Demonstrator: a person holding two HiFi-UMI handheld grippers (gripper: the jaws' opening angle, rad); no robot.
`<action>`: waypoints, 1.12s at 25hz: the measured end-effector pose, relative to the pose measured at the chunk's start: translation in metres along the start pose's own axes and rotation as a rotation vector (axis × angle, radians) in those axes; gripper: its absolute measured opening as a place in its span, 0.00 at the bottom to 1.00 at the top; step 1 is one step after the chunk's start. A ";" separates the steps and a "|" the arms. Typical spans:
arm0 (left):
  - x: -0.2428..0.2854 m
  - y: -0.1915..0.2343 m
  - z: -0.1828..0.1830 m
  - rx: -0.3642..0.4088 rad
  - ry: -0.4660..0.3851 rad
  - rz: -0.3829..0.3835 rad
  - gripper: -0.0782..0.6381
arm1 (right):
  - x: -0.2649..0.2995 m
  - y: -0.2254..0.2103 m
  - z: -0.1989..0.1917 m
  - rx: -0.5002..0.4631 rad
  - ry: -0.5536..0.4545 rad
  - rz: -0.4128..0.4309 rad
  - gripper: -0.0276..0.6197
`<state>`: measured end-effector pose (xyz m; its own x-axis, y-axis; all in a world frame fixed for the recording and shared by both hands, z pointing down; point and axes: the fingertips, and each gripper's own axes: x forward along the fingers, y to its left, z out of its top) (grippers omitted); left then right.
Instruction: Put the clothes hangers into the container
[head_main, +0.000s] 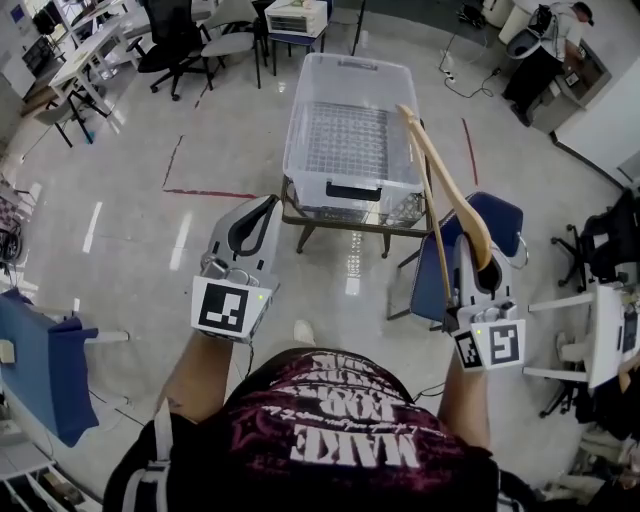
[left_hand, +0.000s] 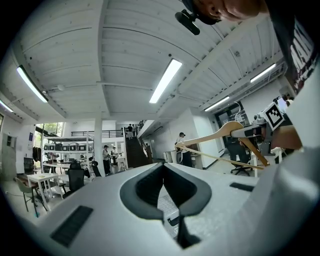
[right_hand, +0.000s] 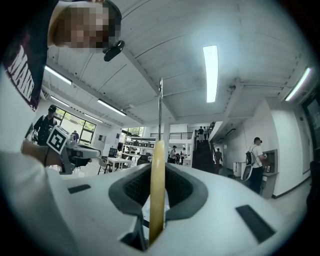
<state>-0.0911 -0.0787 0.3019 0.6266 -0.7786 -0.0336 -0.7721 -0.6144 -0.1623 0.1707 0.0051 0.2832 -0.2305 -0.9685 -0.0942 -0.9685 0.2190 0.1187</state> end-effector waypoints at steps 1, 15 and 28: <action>0.003 0.006 -0.001 0.002 -0.001 0.000 0.12 | 0.007 0.001 0.000 0.001 -0.001 0.001 0.13; 0.033 0.062 -0.022 -0.006 0.039 -0.031 0.12 | 0.071 0.018 -0.005 -0.003 0.010 0.005 0.13; 0.052 0.073 -0.029 0.014 0.042 -0.021 0.12 | 0.096 0.000 -0.015 0.000 0.020 0.021 0.13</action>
<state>-0.1181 -0.1679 0.3168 0.6377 -0.7702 0.0117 -0.7570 -0.6293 -0.1759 0.1499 -0.0892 0.2886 -0.2486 -0.9660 -0.0715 -0.9635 0.2391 0.1203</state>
